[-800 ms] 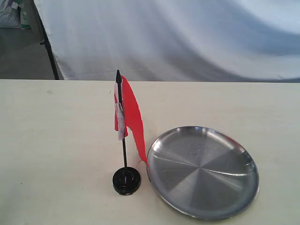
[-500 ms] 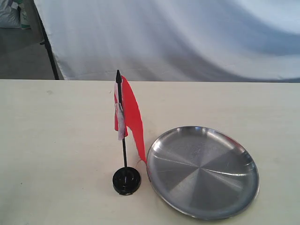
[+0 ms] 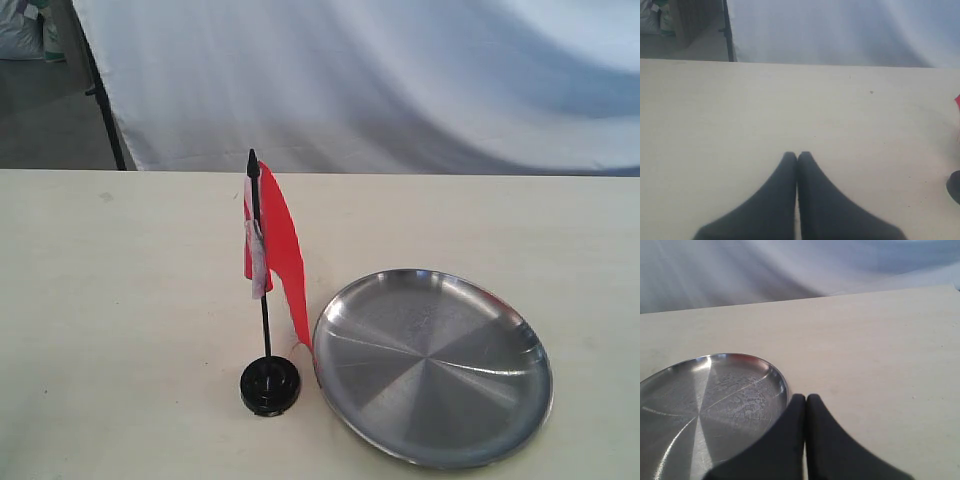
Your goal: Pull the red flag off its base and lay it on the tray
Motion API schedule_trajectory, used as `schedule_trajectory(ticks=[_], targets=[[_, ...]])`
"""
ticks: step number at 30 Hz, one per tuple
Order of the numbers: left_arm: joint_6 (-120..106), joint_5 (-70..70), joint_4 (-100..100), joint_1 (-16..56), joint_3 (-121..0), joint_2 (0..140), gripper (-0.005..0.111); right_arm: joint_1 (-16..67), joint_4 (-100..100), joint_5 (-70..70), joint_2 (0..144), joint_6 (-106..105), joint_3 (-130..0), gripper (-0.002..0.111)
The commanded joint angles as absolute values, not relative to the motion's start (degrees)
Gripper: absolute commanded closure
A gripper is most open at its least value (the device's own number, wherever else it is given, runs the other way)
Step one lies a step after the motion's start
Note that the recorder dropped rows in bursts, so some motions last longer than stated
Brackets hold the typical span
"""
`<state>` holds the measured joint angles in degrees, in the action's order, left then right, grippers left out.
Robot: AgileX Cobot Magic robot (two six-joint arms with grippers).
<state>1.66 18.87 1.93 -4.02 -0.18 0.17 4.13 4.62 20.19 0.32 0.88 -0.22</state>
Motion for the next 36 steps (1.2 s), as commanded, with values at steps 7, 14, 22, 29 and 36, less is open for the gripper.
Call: schedule_trajectory(ticks=[7,14,22,29,36], targets=[[1.73,18.69,1.72,-4.07,0.00,0.00,0.107,3.83,4.65,19.95,0.00,0.89,0.00,0.108],[1.73,18.69,1.72,-4.07,0.00,0.00,0.107,3.83,6.90,13.32,0.00,0.89,0.00,0.108],[1.73,18.69,1.72,-4.07,0.00,0.00,0.107,3.83,23.65,-1.64,0.00,1.65,0.00,0.108],[1.73,18.69,1.72,-4.07,0.00,0.00,0.107,3.83,36.12,-8.18,0.00,3.38,0.00,0.108],[1.73,18.69,1.72,-4.07,0.00,0.00,0.107,3.83,36.12,-11.10,0.00,3.49,0.00,0.108]])
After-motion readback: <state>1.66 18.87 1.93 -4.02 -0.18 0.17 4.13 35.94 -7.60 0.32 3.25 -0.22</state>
